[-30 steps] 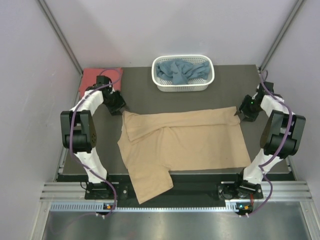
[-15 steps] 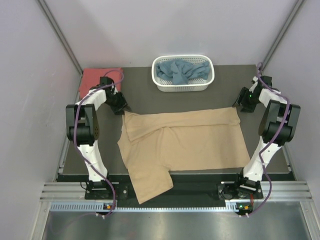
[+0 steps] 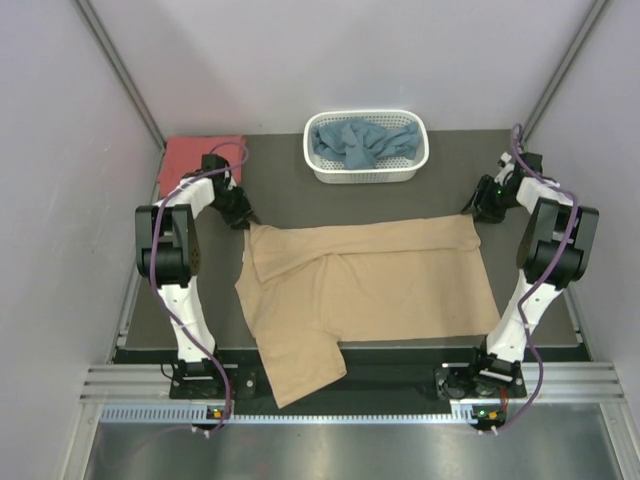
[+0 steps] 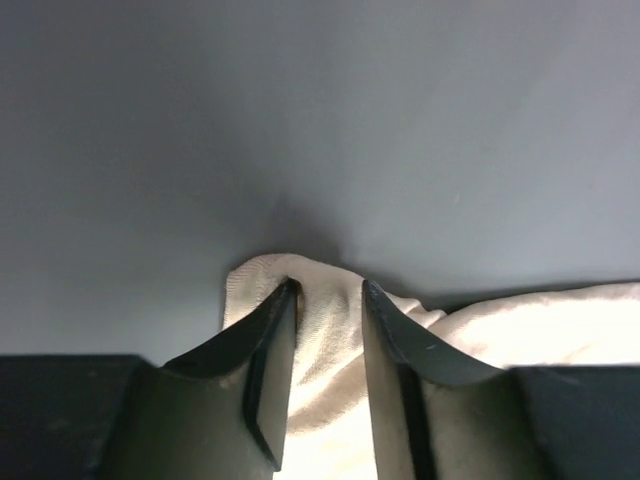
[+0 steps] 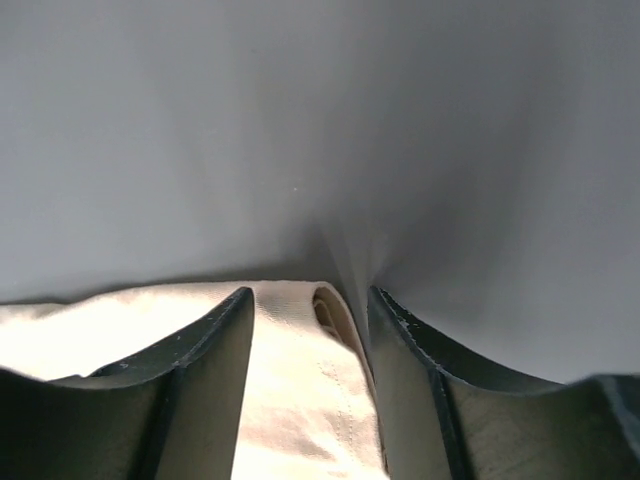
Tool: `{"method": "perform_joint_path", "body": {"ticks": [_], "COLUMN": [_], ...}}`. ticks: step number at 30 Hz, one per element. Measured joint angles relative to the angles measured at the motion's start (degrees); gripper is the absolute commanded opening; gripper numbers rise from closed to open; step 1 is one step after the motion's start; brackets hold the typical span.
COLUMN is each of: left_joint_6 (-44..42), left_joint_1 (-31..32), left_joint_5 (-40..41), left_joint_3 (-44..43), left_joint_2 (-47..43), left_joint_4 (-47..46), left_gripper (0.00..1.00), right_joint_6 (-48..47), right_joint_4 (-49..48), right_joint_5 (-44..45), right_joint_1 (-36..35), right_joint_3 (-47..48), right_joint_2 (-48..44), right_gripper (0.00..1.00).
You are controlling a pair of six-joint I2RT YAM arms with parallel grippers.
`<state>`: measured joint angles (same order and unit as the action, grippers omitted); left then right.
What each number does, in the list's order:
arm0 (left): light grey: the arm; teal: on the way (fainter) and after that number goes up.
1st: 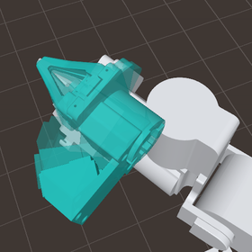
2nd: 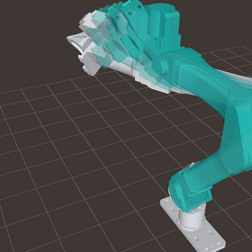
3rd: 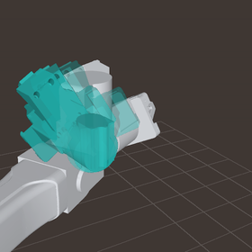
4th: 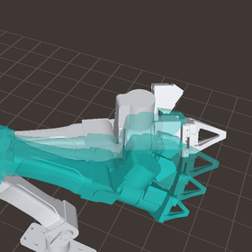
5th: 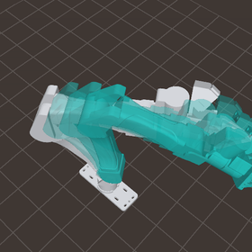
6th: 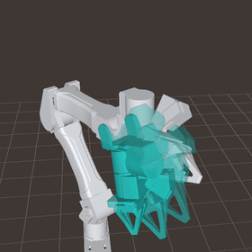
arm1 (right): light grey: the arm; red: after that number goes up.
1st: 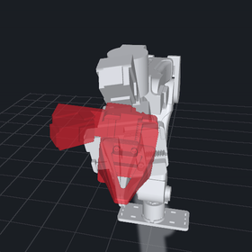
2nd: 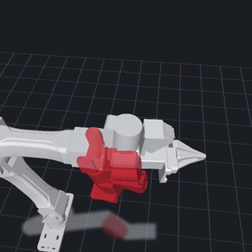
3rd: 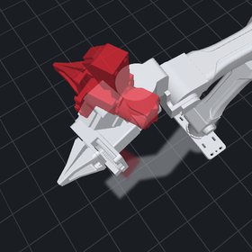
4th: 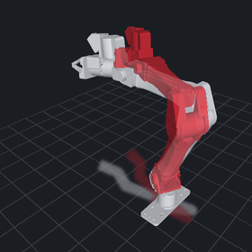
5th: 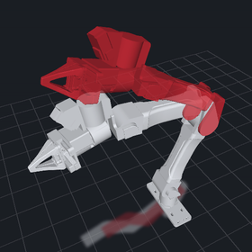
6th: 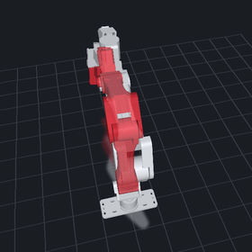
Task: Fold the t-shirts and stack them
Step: Fold the tshirt
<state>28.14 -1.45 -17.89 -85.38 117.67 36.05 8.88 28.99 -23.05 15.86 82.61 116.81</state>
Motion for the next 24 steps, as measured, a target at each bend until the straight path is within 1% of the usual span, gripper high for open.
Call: {"method": "perform_joint_path", "body": {"ticks": [2,3,4,6,9,10,13,15,16,17,18,24], "left_joint_6": [0.00,0.00,-0.02,-0.04,-0.04,-0.04,-0.02,0.00,0.02,0.04,0.17,0.00], "left_joint_1": [-0.07,-0.09,-0.09,-0.13,-0.35,-0.42,-0.52,-0.63,-0.70,-0.76,-0.83,-0.98], "left_joint_5": [-0.02,-0.04,-0.07,-0.02,-0.07,-0.07,0.20,0.28,0.39,0.44,0.55,1.68], "left_joint_3": [-0.11,-0.13,-0.13,-0.13,-0.13,-0.13,-0.13,-0.13,-0.11,-0.11,-0.11,0.00], "left_joint_2": [0.44,0.61,0.72,0.81,0.90,0.90,0.92,0.92,0.92,0.92,0.92,0.98], "left_joint_4": [-0.04,-0.04,-0.04,-0.04,-0.02,-0.04,-0.09,-0.33,-0.55,-0.76,-0.92,-1.55], "left_gripper": [0.35,0.32,0.31,0.29,0.26,0.23,0.20,0.16,0.12,0.04,0.00,0.00], "right_joint_6": [-0.09,-0.11,-0.11,0.00,0.46,0.76,1.90,2.78,3.26,3.65,4.09,7.56], "right_joint_4": [-0.07,-0.07,-0.09,-0.24,-0.61,-0.83,-1.31,-1.68,-1.86,-2.10,-2.38,-5.03], "right_joint_5": [-0.96,-1.22,-1.46,-2.10,-2.75,-2.75,-2.75,-2.38,-2.08,-1.88,-1.64,0.33], "right_joint_1": [0.00,0.00,0.00,0.00,0.00,0.00,0.07,0.04,0.04,0.04,0.04,0.04], "right_joint_3": [0.00,-0.02,-0.04,-0.04,-0.04,-0.04,-0.07,-0.07,-0.09,-0.09,-0.11,-1.27], "right_joint_2": [0.07,0.07,0.09,0.11,0.74,1.14,1.75,1.77,1.77,1.77,1.77,1.40], "right_gripper": [0.44,0.42,0.36,0.31,0.13,0.08,0.00,0.00,0.00,0.00,0.00,0.00]}}
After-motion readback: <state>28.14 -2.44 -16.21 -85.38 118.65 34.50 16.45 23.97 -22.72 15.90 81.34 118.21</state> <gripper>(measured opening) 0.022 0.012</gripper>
